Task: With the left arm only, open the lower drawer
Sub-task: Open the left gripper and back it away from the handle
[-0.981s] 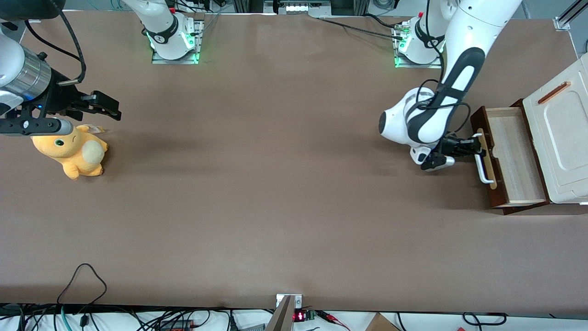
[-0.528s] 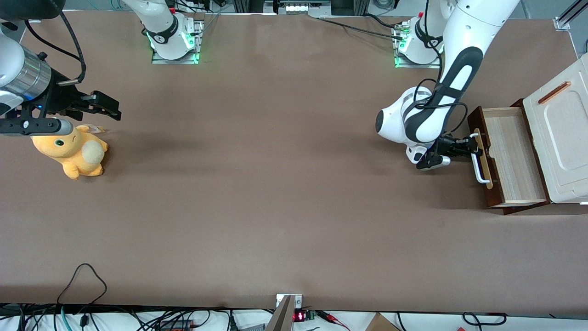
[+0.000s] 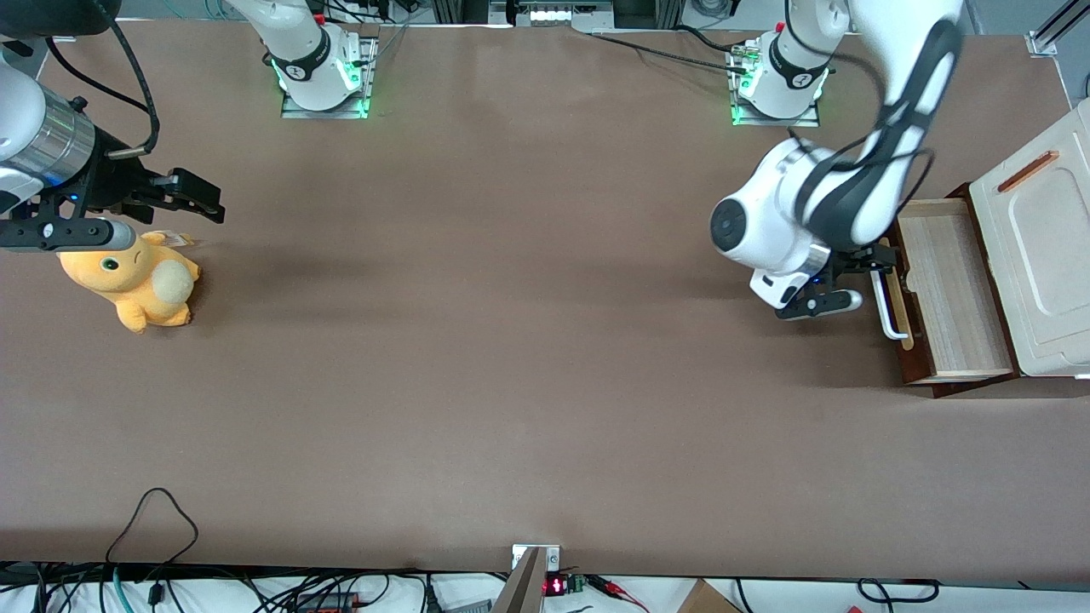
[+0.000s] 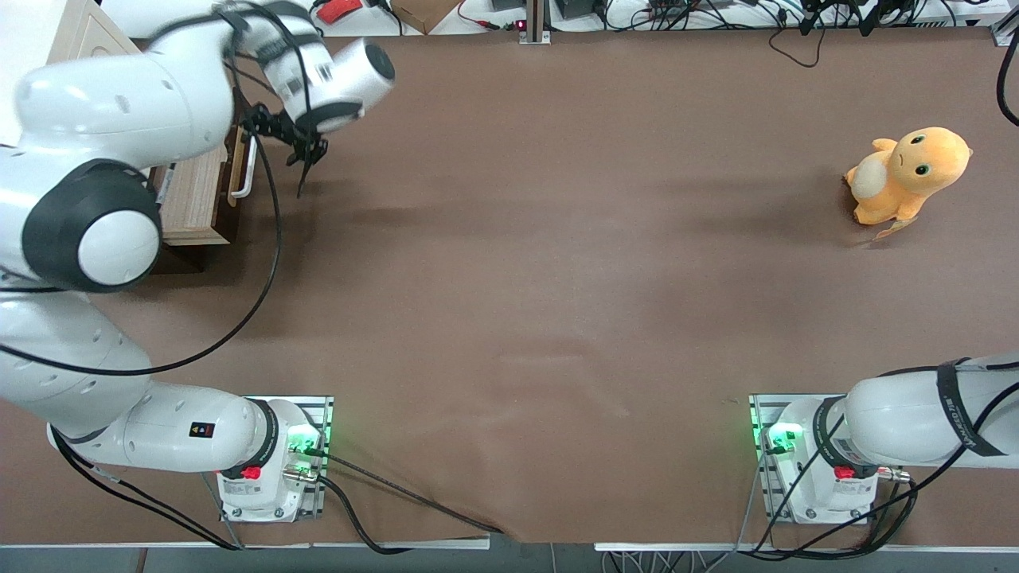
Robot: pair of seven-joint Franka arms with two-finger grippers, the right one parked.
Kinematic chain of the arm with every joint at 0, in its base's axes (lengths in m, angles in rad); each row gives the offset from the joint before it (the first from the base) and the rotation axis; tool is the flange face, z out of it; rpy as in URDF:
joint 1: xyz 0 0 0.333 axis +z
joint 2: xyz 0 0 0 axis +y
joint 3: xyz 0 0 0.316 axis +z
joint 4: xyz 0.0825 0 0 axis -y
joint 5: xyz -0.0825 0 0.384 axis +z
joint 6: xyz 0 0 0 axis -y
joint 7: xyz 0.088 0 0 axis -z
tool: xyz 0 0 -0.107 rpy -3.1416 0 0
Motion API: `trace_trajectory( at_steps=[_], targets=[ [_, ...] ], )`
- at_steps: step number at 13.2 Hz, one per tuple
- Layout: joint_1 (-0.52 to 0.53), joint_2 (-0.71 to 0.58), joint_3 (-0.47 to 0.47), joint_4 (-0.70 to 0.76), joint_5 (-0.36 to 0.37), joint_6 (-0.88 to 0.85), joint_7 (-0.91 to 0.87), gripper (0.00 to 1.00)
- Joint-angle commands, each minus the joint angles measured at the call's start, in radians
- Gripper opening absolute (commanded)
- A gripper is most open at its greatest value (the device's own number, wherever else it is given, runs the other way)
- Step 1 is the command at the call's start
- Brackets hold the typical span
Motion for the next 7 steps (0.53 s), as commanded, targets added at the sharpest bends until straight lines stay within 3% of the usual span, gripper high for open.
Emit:
trace_trajectory(
  at_steps=[1,4,7],
  targets=[
    [0.001,-0.104,0.009,0.06,-0.174,0.003,0.1,1.0],
    [0.003,-0.197,0.066,0.137,-0.414,-0.008,0.264,1.0],
    [0.01,-0.295,0.212,0.18,-0.672,-0.018,0.486,1.0]
  ],
)
